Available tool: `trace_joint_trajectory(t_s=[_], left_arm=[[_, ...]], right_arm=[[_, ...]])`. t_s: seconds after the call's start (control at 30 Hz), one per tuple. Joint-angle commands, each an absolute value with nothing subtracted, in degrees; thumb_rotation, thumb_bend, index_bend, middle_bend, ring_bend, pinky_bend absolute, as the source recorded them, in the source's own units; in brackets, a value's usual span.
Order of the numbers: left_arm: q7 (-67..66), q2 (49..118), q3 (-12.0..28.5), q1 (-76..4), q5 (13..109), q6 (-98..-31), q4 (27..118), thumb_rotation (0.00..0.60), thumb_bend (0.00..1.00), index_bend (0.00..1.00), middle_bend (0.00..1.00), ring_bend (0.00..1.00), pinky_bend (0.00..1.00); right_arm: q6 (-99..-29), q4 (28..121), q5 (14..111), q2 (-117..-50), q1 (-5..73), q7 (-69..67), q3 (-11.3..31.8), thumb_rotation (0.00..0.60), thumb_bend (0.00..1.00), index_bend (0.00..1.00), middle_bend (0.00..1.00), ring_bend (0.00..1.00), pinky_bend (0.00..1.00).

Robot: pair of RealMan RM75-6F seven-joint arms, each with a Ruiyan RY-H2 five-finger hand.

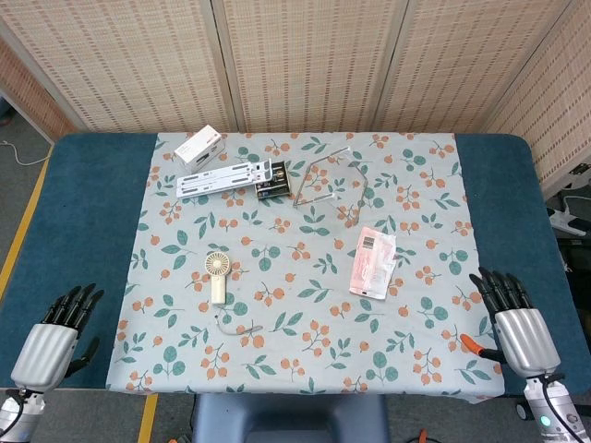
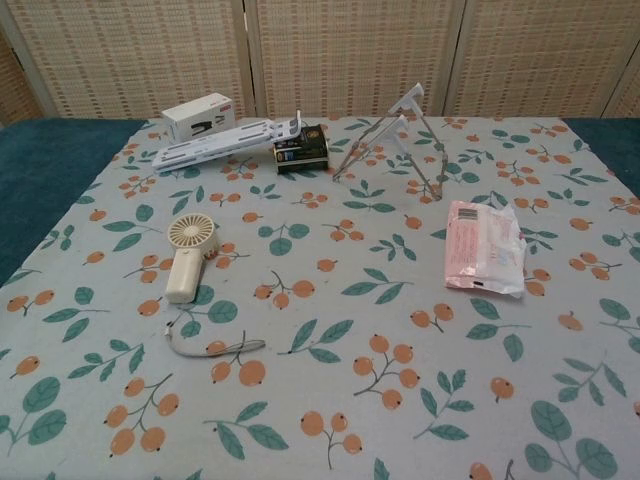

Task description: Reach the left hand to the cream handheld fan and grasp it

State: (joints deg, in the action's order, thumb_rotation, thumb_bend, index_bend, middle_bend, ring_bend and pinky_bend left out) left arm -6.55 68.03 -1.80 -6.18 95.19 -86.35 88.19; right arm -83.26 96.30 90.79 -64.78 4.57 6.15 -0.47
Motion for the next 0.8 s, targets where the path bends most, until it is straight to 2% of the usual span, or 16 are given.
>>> trace_joint_trajectory(t_s=[0.03,0.17,0.23,0.3,0.33,0.37,0.4,0.47,0.57,0.63,0.8], left_arm=[[-6.56,68.39,-1.79,-6.42,95.42,-86.19,88.39,0.6,0.43,0.0,0.0,0.0,0.14],[-6.15,69.7,-2.72,-7.28,97.29,-85.09,87.85,0.6,0.42,0.0,0.01,0.0,0.2],[-5.19,71.25,-3.37,-7.99,99.71,-85.17,87.96,0.6,0.43,0.0,0.13,0.09,0.36],[-4.53,73.09,-3.55,-9.19,101.92,-84.8,88.07,0.6,0.46,0.0,0.5,0.46,0.74],[-3.89,74.46,-3.46,-10.12,102.12,-83.53,88.25,0.6,0.48,0.0,0.63,0.58,0.84],[-3.59,75.55,-3.35,-10.84,102.02,-82.37,88.45,0.6,0.53,0.03,0.81,0.76,0.95],[-3.43,76.59,-3.26,-11.55,101.7,-81.0,88.6,0.6,0.57,0.05,0.88,0.82,0.98],[-4.62,78.24,-3.25,-13.13,100.56,-77.15,89.22,0.6,0.73,0.09,0.99,0.93,1.0],[-8.8,80.33,-2.59,-15.55,98.64,-71.7,90.23,0.6,0.84,0.1,1.0,0.98,1.0],[-11.74,81.73,-1.7,-16.86,96.7,-68.72,90.47,0.6,0.87,0.1,1.0,1.0,1.0],[-23.43,86.61,2.52,-19.85,88.31,-62.42,90.39,0.6,0.88,0.05,1.0,1.0,1.0]], right_arm=[[-83.08,96.2,90.62,-64.74,4.54,6.23,-0.53,0.505,0.09,0.0,0.0,0.0,0.0],[-83.73,96.52,90.62,-63.9,4.26,5.76,-0.36,0.504,0.09,0.0,0.0,0.0,0.0],[-84.2,96.69,90.74,-63.55,4.07,5.57,-0.29,0.505,0.09,0.0,0.0,0.0,0.0],[-84.19,96.6,90.92,-63.38,3.99,5.68,-0.46,0.505,0.09,0.0,0.0,0.0,0.0],[-84.07,96.61,90.96,-63.27,3.98,5.68,-0.56,0.505,0.09,0.0,0.0,0.0,0.0],[-84.13,96.64,91.01,-63.2,3.96,5.61,-0.54,0.504,0.09,0.0,0.0,0.0,0.0],[-84.27,96.73,91.05,-63.12,3.92,5.54,-0.5,0.504,0.09,0.0,0.0,0.0,0.0],[-84.97,97.13,91.41,-62.88,3.73,5.33,-0.39,0.503,0.09,0.0,0.0,0.0,0.0],[-85.79,97.49,92.3,-62.5,3.4,5.47,-0.6,0.504,0.09,0.0,0.0,0.0,0.0],[-85.96,97.65,92.44,-62.46,3.31,5.64,-0.6,0.504,0.09,0.0,0.0,0.0,0.0],[-85.52,97.37,92.4,-62.81,3.39,6.04,-0.66,0.506,0.09,0.0,0.0,0.0,0.0]])
